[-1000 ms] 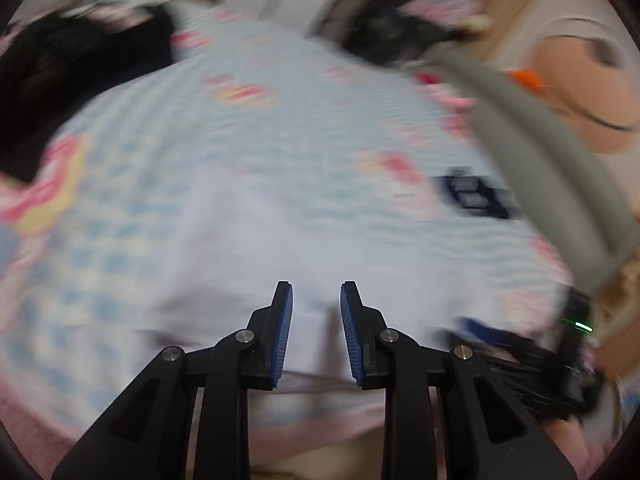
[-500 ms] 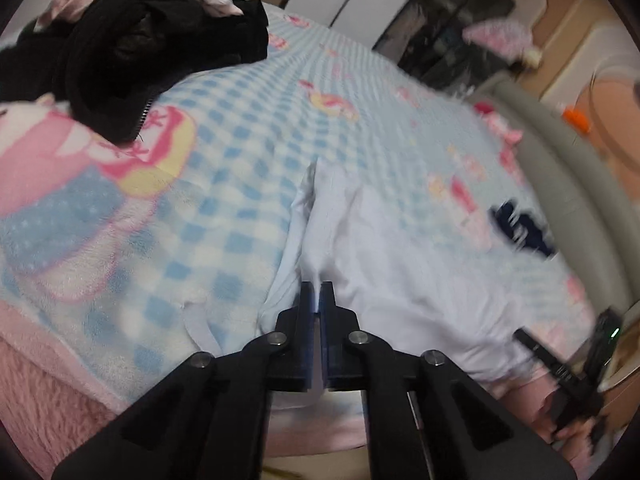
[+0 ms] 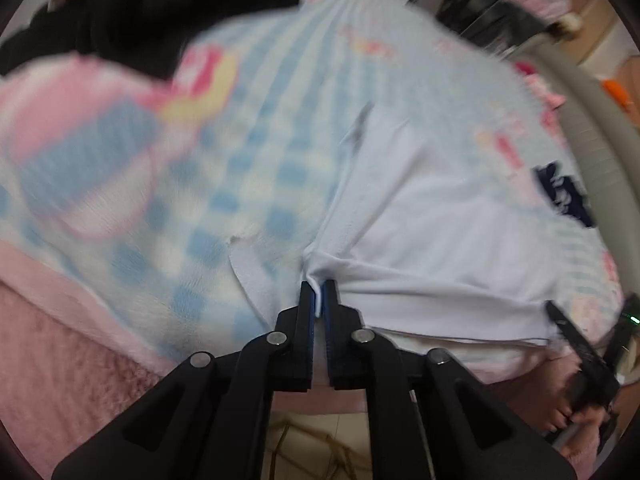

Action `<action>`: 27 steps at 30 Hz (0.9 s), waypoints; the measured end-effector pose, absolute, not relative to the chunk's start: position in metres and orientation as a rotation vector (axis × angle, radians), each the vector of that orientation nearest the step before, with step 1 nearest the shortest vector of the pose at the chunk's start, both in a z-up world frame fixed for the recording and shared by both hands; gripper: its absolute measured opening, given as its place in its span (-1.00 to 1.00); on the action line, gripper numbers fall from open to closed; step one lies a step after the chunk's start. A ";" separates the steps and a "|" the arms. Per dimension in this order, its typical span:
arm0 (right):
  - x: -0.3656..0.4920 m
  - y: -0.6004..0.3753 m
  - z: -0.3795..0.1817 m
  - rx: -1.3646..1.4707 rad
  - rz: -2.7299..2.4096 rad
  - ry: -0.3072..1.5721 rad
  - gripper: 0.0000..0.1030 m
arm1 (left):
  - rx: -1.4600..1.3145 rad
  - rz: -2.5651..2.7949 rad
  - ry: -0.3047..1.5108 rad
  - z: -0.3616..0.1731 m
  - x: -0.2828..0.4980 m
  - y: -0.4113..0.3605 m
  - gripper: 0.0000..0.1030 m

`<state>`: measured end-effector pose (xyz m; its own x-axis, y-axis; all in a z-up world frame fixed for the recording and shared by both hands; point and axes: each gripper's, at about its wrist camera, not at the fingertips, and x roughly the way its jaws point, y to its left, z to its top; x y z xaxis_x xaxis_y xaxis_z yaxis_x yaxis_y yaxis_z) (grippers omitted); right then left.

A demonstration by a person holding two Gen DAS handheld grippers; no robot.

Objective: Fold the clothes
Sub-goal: 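Pinch the shirt side edge with the left gripper and fold it over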

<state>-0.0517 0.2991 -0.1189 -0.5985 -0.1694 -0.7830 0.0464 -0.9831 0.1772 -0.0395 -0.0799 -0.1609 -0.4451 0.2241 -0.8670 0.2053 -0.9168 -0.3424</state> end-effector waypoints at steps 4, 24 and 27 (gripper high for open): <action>-0.049 0.304 -0.105 1.323 -2.694 -0.195 0.19 | -1.400 2.636 -0.856 -0.133 -0.026 -0.102 -0.69; -0.119 0.342 -0.130 1.356 -2.799 -0.294 0.29 | -1.270 2.693 -0.243 -0.143 -0.126 -0.039 -0.81; -0.115 0.355 -0.135 1.350 -2.794 -0.392 0.29 | -1.264 2.725 -0.343 -0.142 -0.122 -0.055 -0.93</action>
